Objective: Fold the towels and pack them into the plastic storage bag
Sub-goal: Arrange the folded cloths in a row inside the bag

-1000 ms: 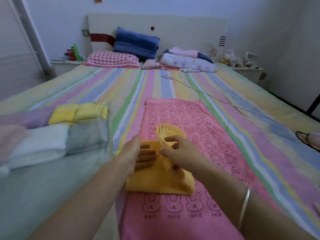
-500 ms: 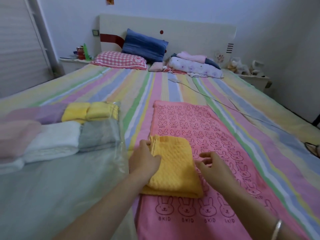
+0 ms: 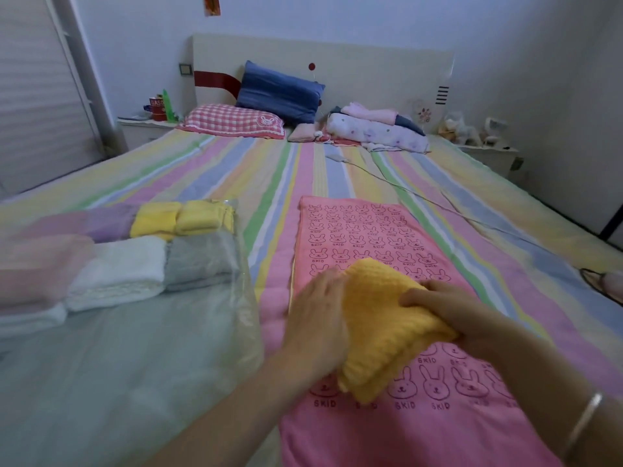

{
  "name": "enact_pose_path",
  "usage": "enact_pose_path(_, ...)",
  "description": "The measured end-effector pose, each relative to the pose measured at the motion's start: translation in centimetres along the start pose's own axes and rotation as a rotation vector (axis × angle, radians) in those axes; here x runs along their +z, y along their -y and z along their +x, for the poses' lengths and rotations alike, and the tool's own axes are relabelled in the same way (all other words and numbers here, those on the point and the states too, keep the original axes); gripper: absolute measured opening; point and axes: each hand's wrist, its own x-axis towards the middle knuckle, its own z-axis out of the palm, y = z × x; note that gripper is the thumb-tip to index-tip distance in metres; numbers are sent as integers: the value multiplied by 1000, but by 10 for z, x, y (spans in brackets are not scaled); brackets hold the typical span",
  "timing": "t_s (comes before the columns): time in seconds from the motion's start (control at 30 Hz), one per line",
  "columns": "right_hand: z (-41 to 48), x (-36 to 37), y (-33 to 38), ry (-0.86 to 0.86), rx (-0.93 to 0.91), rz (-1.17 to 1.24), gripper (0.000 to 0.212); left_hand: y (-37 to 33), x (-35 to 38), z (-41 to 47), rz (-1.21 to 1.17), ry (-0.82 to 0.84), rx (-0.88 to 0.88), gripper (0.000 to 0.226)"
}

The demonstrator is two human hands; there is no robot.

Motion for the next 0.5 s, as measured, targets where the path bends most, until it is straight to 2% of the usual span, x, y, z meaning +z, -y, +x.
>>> enact_pose_path(0.07,-6,-23,-6,17,30,-198,46,-21,11,-8,-31,79,159,74)
enact_pose_path(0.13,-8,-32,-16,6,78,-449,63,-32,32,-15,-10,208,218,77)
enact_pose_path(0.2,-8,-31,-24,11,65,-582,79,-31,52,-17,117,324,232,93)
enact_pose_path(0.23,-6,-28,-26,22,48,-595,81,-28,59,-16,185,375,232,106)
enact_pose_path(0.3,-6,-20,-26,35,-5,-636,70,-23,66,-13,259,437,220,122)
enact_pose_path(0.43,-12,0,-24,48,-173,-857,33,-17,74,-7,283,480,123,143)
enact_pose_path(0.5,-19,13,-23,-23,-239,-953,25,-14,71,-2,221,485,59,142)
